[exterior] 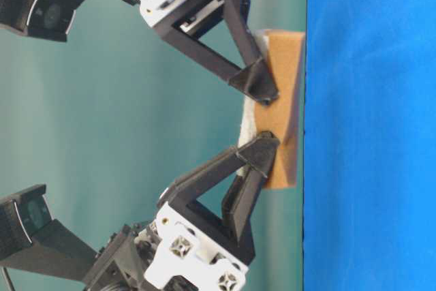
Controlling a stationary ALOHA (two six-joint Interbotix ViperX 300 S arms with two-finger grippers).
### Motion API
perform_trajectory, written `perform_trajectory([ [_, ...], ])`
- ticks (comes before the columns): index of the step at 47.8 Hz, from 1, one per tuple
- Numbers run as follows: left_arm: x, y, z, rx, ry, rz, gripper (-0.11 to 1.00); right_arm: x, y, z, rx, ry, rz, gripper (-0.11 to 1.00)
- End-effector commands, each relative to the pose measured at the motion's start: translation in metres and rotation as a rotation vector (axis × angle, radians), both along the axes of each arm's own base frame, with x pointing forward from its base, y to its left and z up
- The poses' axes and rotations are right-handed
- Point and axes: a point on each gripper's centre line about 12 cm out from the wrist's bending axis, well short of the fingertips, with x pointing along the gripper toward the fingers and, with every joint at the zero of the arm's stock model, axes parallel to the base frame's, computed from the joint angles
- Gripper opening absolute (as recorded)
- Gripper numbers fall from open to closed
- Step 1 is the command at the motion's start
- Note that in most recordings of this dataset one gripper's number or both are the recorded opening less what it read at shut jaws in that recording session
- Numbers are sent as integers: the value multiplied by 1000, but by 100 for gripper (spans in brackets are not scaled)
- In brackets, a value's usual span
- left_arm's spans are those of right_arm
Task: Hand over the sponge with the left arm and wipe it with the right arm.
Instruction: 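Open the left gripper and pull it back, leaving sponge in right, then lower the held sponge onto the table with the right gripper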
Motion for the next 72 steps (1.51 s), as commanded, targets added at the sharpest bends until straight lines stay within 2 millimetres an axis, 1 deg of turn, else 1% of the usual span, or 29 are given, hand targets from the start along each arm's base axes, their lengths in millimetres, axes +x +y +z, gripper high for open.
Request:
perform_trajectory([
  [1, 2, 1, 16, 4, -46, -1, 23, -1, 2, 13, -2, -37, 6, 53],
  [3, 3, 1, 16, -1, -52, 2, 24, -1, 2, 13, -2, -35, 6, 53],
  [4, 3, 1, 17, -2, -57, 3, 28, -1, 1, 13, -2, -35, 5, 53],
  [5, 3, 1, 17, -2, -58, 3, 36, -2, 2, 12, -2, -29, 7, 53],
  [8, 2, 1, 17, -1, -61, 2, 55, -2, 2, 11, -1, -23, 7, 53],
  [12, -2, 1, 19, 6, -65, -2, 78, -3, 2, 10, -2, -12, 9, 53],
  [15, -6, 1, 22, 7, -71, -3, 90, -3, 3, 10, -4, -8, 12, 53],
  [17, -10, 1, 25, 7, -78, -2, 93, -3, 3, 10, -5, -3, 15, 53],
  [23, -26, 1, 29, 3, -91, 0, 92, -5, 5, 9, -11, 12, 26, 53],
  [38, -75, 2, 26, -11, -126, 8, 92, -15, 8, 12, -13, 7, 37, 53],
  [47, -98, 3, 30, -20, -179, 14, 92, -15, 9, 12, -15, 4, 41, 53],
  [54, -103, 3, 32, -19, -202, 13, 92, -13, 10, 11, -16, 5, 41, 53],
  [60, -102, 3, 32, -19, -202, 13, 92, -8, 9, 5, -21, 13, 41, 53],
  [66, -101, 3, 32, -20, -201, 14, 92, 2, 6, -14, -35, 33, 38, 53],
  [72, -102, 3, 33, -18, -210, 13, 92, 10, -1, -35, -39, 61, 20, 53],
])
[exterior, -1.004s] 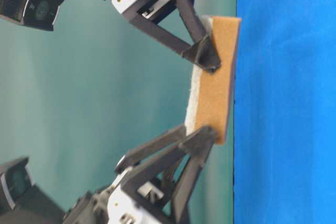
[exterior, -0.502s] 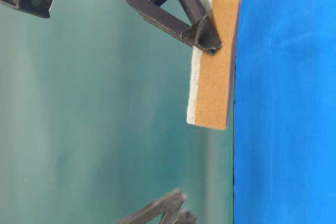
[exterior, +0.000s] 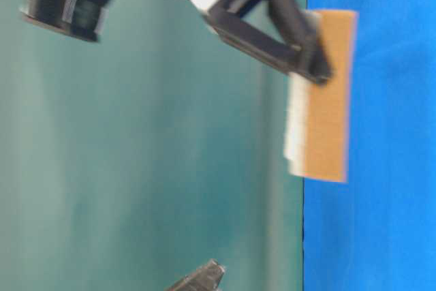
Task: Hand over the sponge with the left arm and wipe it with the right arm.
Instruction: 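Lower the held sponge onto the table with the right gripper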
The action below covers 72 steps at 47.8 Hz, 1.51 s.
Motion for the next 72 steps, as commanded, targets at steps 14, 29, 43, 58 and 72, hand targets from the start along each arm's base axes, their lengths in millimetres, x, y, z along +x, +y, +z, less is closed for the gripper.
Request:
perform_trajectory([
  [14, 2, 1, 12, 4, -66, 1, 92, 24, -10, -41, -22, 33, -15, 53],
  [29, 2, 1, 12, 5, -68, 1, 92, 28, -16, -63, -23, 86, -31, 53],
  [43, 2, 1, 12, 4, -68, 1, 92, 23, -69, -61, -68, 90, -120, 53],
  [58, 2, 1, 12, 5, -66, 1, 92, 17, -107, -58, -99, 89, -189, 53],
  [72, 2, 1, 12, 4, -64, 1, 92, 25, -54, -61, -61, 88, -93, 53],
])
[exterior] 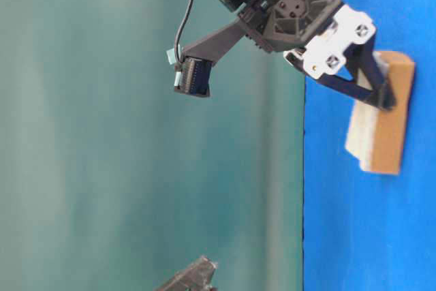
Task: Hand over the sponge with the left arm and wipe it with the right arm.
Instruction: 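Lower the held sponge onto the table with the right gripper, then rub the sponge back and forth on the table with the right gripper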
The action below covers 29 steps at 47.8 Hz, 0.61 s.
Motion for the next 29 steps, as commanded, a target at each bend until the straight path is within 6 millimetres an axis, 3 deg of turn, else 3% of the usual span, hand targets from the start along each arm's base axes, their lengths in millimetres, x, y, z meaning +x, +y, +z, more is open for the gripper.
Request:
perform_trajectory([
  [1, 1, 0, 8, 0, -31, 2, 92, 10, 29, 13, 8, -41, 62, 53],
  [16, 2, 0, 7, 3, -26, 1, 92, 16, 91, 12, 34, -31, 196, 53],
  [21, 3, 0, 7, 0, -26, 2, 92, 17, 95, 11, 36, -17, 206, 53],
  [29, 3, 0, 8, -3, -32, 3, 92, 17, 72, 11, 27, -13, 157, 53],
])
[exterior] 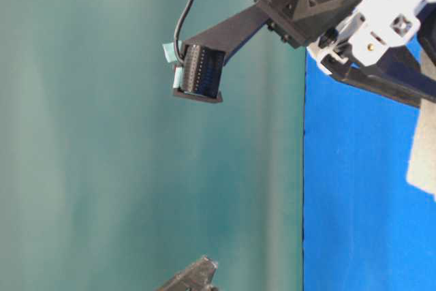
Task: Hand over the sponge with the left arm and wipe it with the right arm.
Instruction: 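Rub the sponge back and forth on the table with the right gripper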
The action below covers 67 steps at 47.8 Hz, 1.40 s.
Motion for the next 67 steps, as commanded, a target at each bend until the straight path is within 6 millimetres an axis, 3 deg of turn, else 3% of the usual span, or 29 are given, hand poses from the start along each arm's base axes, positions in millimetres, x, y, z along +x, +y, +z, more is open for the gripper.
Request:
perform_trajectory([
  [1, 3, 0, 9, -5, -35, 4, 92, 4, -16, 10, -7, -28, -32, 53],
  [15, 4, 0, 7, -6, -31, 4, 92, -8, -92, 11, -46, -6, -186, 53],
  [25, 4, 0, 8, -8, -32, 5, 92, -14, -113, 12, -53, -3, -233, 53],
  [33, 4, 0, 7, -6, -31, 4, 92, -10, -90, 11, -41, -5, -185, 53],
  [43, 4, 0, 8, -3, -32, 3, 92, -1, -24, 9, -4, -8, -54, 53],
  [52, 4, 0, 8, -5, -32, 3, 92, -1, 16, 9, 26, -5, 18, 53],
  [59, 4, 0, 8, -6, -32, 4, 92, -1, 23, 9, 33, -2, 30, 53],
  [67, 4, -1, 8, -5, -32, -1, 92, -1, 8, 8, 26, 0, -3, 53],
])
